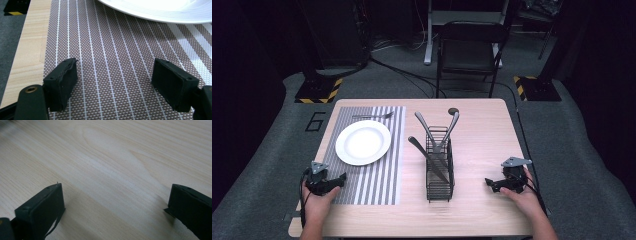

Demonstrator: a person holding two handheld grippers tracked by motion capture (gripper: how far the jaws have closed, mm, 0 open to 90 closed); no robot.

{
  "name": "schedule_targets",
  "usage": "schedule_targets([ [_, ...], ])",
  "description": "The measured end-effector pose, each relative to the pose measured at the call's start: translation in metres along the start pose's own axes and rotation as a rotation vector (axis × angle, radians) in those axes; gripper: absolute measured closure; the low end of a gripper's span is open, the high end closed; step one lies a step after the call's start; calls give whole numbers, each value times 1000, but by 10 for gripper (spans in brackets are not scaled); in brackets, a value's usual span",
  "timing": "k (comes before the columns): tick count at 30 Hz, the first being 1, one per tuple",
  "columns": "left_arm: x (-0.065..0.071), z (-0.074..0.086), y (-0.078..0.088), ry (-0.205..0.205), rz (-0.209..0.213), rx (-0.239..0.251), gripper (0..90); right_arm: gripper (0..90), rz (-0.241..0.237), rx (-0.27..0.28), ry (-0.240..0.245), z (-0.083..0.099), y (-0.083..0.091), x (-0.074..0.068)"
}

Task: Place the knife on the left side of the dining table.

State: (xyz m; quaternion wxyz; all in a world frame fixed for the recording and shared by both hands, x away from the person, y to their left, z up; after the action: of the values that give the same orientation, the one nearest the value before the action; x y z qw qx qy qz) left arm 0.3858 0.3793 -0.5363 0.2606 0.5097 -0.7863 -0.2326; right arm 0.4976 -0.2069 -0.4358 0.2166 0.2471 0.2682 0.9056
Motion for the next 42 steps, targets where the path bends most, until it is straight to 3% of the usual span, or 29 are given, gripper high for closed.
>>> schedule_targets([
  [19,0,0,0,3,-5,1,211,0,0,0,0,0,0,0],
  [29,-3,1,3,14,-16,20,296,0,0,0,0,0,0,0],
  [33,0,-3,8,60,17,-3,391,0,0,0,-1,0,0,0],
  [42,22,-18,20,72,83,4,453,0,0,0,-1,0,0,0],
])
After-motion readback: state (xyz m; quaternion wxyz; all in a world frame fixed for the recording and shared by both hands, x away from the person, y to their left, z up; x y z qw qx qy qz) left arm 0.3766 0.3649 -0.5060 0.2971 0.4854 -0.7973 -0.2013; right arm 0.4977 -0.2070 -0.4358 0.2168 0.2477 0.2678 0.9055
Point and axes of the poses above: each handheld gripper's, and its own axes: y roughly backward along the jaws, z roughly out of its underside, x roughly to its right, the point moved 1 cm from there along -y, roughly forward along the jaws, and after that the axes turned 14 degrees about z, right-handed, at the moved point
